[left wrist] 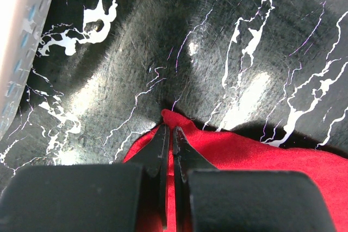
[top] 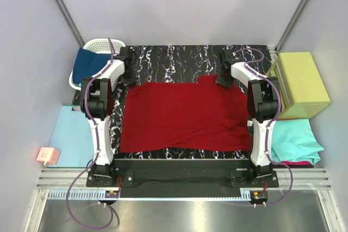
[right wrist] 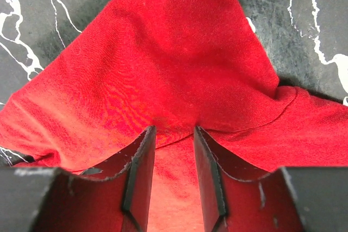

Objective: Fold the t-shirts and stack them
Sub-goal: Grap the side of the flattened tshirt furthest away from the robot with both arms

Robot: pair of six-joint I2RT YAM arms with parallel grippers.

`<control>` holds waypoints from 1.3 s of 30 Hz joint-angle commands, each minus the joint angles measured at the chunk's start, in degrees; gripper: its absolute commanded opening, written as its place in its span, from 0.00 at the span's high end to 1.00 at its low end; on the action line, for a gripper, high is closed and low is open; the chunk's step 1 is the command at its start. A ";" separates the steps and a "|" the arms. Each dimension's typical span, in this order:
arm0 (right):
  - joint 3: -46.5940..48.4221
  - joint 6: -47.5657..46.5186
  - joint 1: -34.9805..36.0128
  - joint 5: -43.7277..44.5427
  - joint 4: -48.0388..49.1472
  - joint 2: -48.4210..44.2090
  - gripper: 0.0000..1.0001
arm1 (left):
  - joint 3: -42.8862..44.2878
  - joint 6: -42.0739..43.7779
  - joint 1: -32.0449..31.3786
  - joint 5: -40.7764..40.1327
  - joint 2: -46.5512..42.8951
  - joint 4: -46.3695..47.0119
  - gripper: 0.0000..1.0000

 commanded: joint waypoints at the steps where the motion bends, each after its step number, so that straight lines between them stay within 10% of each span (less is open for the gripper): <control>1: 0.87 0.13 -0.39 1.65 -1.01 1.42 0.60 | -0.49 0.34 -0.26 0.66 -3.38 1.15 0.98; 10: 1.48 -0.31 -0.65 1.56 -0.93 1.69 1.00 | -1.10 -0.01 -0.35 0.57 -4.88 1.06 0.98; 39: -13.01 1.27 -0.57 6.57 0.57 -18.17 1.00 | -11.03 -0.28 -2.46 -0.92 -19.46 0.89 1.00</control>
